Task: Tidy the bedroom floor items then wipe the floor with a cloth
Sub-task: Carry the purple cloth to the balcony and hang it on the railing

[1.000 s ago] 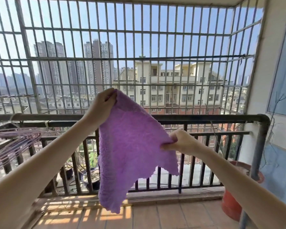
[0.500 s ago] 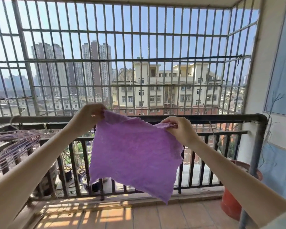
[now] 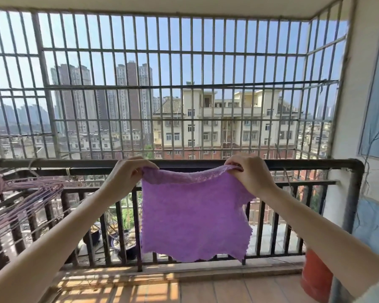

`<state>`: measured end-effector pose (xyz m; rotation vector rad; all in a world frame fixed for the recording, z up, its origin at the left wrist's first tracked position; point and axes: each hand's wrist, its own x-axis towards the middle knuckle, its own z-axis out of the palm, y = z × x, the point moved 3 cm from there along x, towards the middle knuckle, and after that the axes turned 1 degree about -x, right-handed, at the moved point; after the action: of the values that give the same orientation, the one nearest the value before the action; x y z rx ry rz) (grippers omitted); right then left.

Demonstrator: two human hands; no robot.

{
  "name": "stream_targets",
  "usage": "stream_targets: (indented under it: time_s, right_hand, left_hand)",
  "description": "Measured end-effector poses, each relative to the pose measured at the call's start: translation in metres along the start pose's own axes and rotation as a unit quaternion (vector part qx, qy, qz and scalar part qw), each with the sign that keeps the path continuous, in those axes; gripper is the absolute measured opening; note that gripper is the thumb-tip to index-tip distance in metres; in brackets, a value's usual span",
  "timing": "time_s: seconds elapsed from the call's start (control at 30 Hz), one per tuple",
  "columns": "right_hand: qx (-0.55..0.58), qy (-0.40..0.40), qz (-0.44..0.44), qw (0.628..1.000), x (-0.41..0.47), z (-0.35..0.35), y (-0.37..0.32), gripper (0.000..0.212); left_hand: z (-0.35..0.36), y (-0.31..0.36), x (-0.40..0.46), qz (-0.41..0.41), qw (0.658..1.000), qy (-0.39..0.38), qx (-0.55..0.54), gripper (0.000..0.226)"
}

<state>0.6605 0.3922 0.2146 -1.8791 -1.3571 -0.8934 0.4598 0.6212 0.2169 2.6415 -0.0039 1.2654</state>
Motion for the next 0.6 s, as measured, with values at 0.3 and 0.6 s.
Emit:
stream_targets:
  time_s: [0.3,0.6]
  right_hand:
    - [-0.126,-0.006,-0.128,0.984,0.035,-0.033,-0.015,0.017]
    - [-0.162,-0.021,-0.138,0.977,0.103,-0.029,-0.013,0.014]
  left_hand:
    - [-0.01,-0.009,0.016,-0.172,0.962,0.044,-0.208,0.027]
    - [-0.02,-0.048,0.06,-0.203,0.964,0.069,-0.155,0.025]
